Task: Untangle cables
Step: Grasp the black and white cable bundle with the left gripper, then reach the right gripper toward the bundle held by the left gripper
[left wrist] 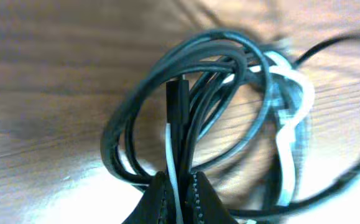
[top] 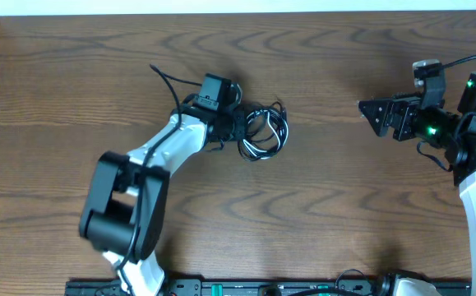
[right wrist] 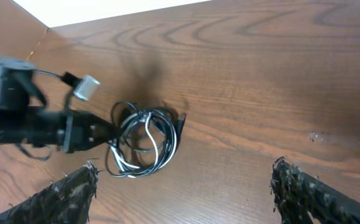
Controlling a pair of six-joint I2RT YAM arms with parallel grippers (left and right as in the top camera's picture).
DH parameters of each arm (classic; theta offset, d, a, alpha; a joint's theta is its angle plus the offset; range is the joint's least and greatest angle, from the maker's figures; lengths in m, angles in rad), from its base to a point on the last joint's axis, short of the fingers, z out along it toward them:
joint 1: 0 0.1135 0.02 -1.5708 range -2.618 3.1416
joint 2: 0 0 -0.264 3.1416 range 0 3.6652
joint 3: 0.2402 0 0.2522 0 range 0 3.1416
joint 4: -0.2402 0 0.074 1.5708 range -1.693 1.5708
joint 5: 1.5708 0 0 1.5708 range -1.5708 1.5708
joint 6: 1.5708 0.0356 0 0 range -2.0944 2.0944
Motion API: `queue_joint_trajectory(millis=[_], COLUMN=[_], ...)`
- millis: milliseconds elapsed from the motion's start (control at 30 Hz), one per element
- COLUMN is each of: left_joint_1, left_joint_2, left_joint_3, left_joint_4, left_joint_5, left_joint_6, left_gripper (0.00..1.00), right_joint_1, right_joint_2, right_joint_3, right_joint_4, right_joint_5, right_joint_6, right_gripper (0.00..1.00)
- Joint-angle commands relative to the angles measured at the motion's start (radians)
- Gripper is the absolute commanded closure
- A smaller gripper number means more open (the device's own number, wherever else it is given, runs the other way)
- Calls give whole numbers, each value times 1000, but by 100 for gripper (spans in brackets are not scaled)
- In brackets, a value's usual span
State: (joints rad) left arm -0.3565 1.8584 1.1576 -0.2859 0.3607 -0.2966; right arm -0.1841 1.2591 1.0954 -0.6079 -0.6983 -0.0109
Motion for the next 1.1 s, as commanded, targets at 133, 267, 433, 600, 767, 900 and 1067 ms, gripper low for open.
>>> queue_joint_trajectory(millis=[133, 267, 433, 600, 767, 900, 1067], left_joint_1=[0, 0, 0, 0, 0, 0, 0], left_joint_2=[-252, -324, -377, -420, -444, -444, -444], left_joint_3=[18, 18, 18, 18, 18, 18, 18], left_joint_4=[0, -10, -11, -10, -11, -19, -18], left_joint_5=[-2, 34, 67, 85, 104, 103, 103], left_joint_6=[-77, -84, -109, -139, -154, -154, -154], left_gripper=[93, 93, 92, 92, 92, 92, 93], right_joint_1=[72, 131, 184, 208, 225, 242, 272], right_joint_2=[5, 5, 5, 7, 20, 38, 69], right_joint_3=[14, 14, 14, 14, 14, 14, 14], right_joint_4=[65, 122, 170, 175, 171, 171, 171], right_joint_5=[-1, 0, 0, 0, 0, 0, 0], right_joint_6=[72, 113, 150, 153, 156, 171, 218], right_gripper=[14, 17, 22, 23, 23, 24, 28])
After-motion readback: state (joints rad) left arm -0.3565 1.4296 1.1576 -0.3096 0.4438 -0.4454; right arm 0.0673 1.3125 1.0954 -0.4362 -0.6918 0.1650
